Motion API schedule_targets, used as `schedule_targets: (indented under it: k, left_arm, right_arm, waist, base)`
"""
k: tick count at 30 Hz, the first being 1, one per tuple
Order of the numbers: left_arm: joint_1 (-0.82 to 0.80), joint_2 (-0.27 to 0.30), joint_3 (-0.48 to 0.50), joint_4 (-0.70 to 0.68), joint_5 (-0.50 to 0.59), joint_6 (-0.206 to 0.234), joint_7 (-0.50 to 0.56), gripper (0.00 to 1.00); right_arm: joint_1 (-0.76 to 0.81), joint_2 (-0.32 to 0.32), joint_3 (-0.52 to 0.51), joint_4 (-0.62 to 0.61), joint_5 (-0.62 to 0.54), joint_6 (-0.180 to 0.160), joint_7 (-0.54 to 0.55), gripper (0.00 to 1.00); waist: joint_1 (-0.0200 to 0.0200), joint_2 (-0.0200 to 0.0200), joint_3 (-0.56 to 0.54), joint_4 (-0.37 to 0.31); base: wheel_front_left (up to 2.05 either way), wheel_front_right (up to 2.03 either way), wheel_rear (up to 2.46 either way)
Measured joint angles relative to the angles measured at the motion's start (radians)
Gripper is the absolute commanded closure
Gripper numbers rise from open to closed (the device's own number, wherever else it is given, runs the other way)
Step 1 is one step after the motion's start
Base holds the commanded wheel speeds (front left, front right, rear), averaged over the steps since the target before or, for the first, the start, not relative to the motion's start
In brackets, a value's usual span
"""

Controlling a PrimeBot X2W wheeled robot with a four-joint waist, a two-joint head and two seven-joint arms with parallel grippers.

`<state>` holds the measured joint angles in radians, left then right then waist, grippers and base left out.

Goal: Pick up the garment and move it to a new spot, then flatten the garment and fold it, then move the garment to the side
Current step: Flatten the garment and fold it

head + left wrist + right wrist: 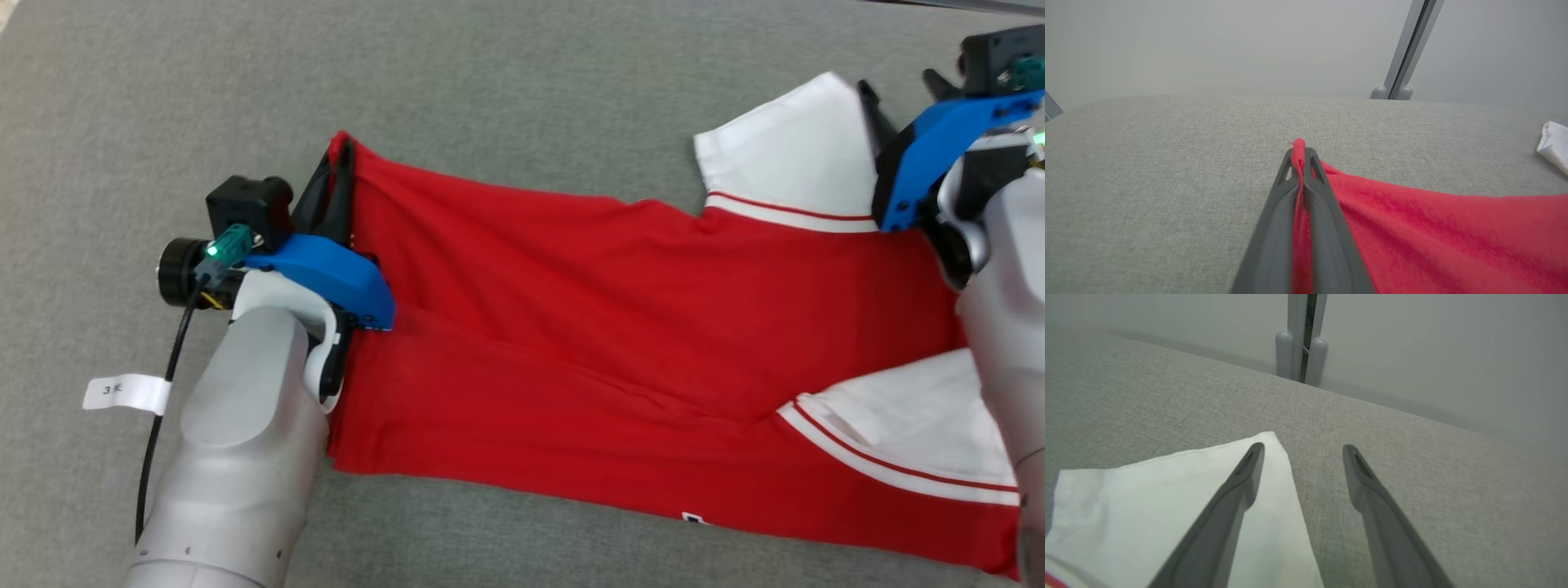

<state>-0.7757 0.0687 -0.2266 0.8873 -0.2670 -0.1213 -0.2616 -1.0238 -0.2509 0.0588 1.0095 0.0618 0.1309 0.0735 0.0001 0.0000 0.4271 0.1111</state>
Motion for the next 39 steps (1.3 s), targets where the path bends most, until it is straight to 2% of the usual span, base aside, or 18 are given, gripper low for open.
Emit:
schedule_targets:
  k: [8,10,11,16,19,21,24,28,34,39]
  left_arm:
    - [0.007,-0.017,-0.053,-0.064,-0.026,-0.003,0.000,1.00]
    - [0.012,-0.017,-0.060,-0.070,-0.034,-0.003,0.000,1.00]
    - [0.014,-0.017,-0.064,-0.072,-0.039,-0.003,0.000,1.00]
    - [0.018,-0.017,-0.066,-0.080,-0.066,-0.003,0.000,1.00]
    - [0.030,-0.018,-0.043,-0.104,-0.067,0.001,0.000,1.00]
    - [0.043,-0.018,-0.026,-0.123,-0.064,0.004,0.000,1.00]
    - [0.074,-0.018,0.004,-0.156,-0.051,0.012,0.000,1.00]
    - [0.123,-0.018,0.052,-0.186,-0.032,0.015,0.000,1.00]
    - [0.214,-0.016,0.102,-0.217,0.004,0.015,0.000,1.00]
    - [0.317,-0.017,0.143,-0.221,0.020,0.013,0.000,1.00]
  right_arm:
    - [-0.064,-0.025,-0.016,0.110,0.007,0.000,0.040,0.00]
    - [-0.081,-0.025,-0.012,0.122,0.010,0.000,0.038,0.74]
    - [-0.083,-0.024,-0.007,0.124,0.010,0.000,0.026,1.00]
    - [-0.082,-0.036,-0.031,0.118,-0.007,0.000,-0.131,1.00]
    - [-0.085,-0.045,-0.084,0.101,-0.029,0.000,-0.264,1.00]
    - [-0.084,-0.037,-0.125,0.090,-0.039,0.000,-0.311,1.00]
    - [-0.065,-0.008,-0.164,0.047,-0.052,0.000,-0.332,1.00]
    - [0.043,0.030,-0.215,-0.160,-0.032,0.000,-0.335,1.00]
    - [0.310,0.087,-0.225,-0.402,0.046,0.000,-0.336,1.00]
    - [0.530,0.114,-0.217,-0.485,0.127,0.000,-0.336,1.00]
  waist:
    - [0.0000,0.0000,0.060,0.077]
    - [-0.0001,0.0000,0.070,0.080]
    - [-0.0001,0.0000,0.071,0.080]
    - [-0.0001,0.0000,0.071,0.070]
    - [-0.0001,0.0000,0.065,0.064]
    - [-0.0001,0.0000,0.056,0.058]
    - [-0.0001,0.0000,0.033,0.048]
    - [-0.0001,0.0000,-0.003,0.024]
    - [-0.0001,0.0000,-0.079,-0.015]
    - [-0.0002,0.0000,-0.146,-0.049]
  base:
    - [0.00,0.00,0.00]
    - [0.00,0.00,0.00]
    - [0.00,0.00,0.00]
    - [0.00,0.00,0.00]
    - [0.00,0.00,0.00]
    - [0.00,0.00,0.00]
    - [0.00,0.00,0.00]
    - [0.00,0.00,0.00]
    - [0.00,0.00,0.00]
    - [0.00,0.00,0.00]
